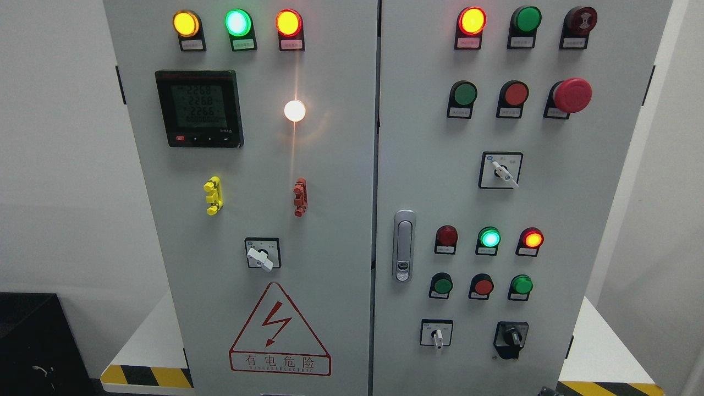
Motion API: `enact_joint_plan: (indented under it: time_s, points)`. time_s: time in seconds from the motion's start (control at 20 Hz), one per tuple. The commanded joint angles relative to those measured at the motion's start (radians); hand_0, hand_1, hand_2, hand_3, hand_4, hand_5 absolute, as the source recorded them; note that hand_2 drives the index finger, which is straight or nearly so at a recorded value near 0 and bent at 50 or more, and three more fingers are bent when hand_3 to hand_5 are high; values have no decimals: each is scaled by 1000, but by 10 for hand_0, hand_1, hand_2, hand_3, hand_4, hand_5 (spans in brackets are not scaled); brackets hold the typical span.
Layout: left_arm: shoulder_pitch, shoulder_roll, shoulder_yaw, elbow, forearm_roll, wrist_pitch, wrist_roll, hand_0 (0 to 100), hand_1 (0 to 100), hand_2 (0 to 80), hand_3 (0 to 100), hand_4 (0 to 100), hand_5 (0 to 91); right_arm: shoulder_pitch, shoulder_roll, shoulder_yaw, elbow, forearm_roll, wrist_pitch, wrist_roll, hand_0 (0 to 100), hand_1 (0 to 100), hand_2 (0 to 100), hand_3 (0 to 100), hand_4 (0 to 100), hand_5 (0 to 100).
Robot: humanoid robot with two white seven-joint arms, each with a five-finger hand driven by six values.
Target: Flip black knob to close circuit
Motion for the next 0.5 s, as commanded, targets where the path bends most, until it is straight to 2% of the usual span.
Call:
enact_joint_plan:
  time_s: [0.0, 0.05, 0.1, 0.15, 0.2, 0.25, 0.35, 0.4, 0.45]
  points:
    - [23, 0, 0, -31, -1, 1, 1, 120, 556, 0, 0, 0, 0, 92, -1, 53, -140, -352, -60, 2, 0, 76, 358, 549, 516, 463]
    - [23, 0, 0, -31, 1, 1, 1, 120, 556, 0, 0, 0, 0, 102, -1, 53, -143, -410, -81, 4, 0, 73, 344, 541, 510, 459]
    - [23, 0, 0, -31, -1, 1, 1, 120, 556, 0, 0, 0, 0, 113, -1, 53, -143, -464, -100, 8, 0, 70, 287, 475, 446, 394]
    - [23, 0, 0, -31, -1, 1, 1, 120, 556, 0, 0, 0, 0, 122, -1, 53, -142, -519, -115, 20, 0, 63, 205, 375, 313, 282]
    - [21, 0, 0, -31, -1, 1, 1, 120, 556, 0, 0, 0, 0, 129, -3, 53, -140, -580, -129, 42, 0, 59, 193, 358, 281, 244]
    - [23, 0, 0, -31, -1, 1, 1, 120, 556, 0, 0, 0, 0, 133, -3, 51, -139, -648, -144, 83, 0, 42, 119, 235, 112, 103]
    - [23, 0, 0, -31, -1, 1, 1, 120, 556, 0, 0, 0, 0, 159, -4, 51, -137, -752, -164, 184, 0, 2, 37, 139, 10, 0]
    - [23, 0, 0, -31, -1, 1, 1, 120, 556, 0, 0, 0, 0, 165, -4, 50, -136, -792, -171, 226, 0, 0, 0, 76, 0, 0]
    - [23, 0, 0, -29, -1, 1, 1, 120, 556, 0, 0, 0, 0, 169, -4, 50, -133, -822, -171, 250, 0, 0, 0, 64, 0, 0]
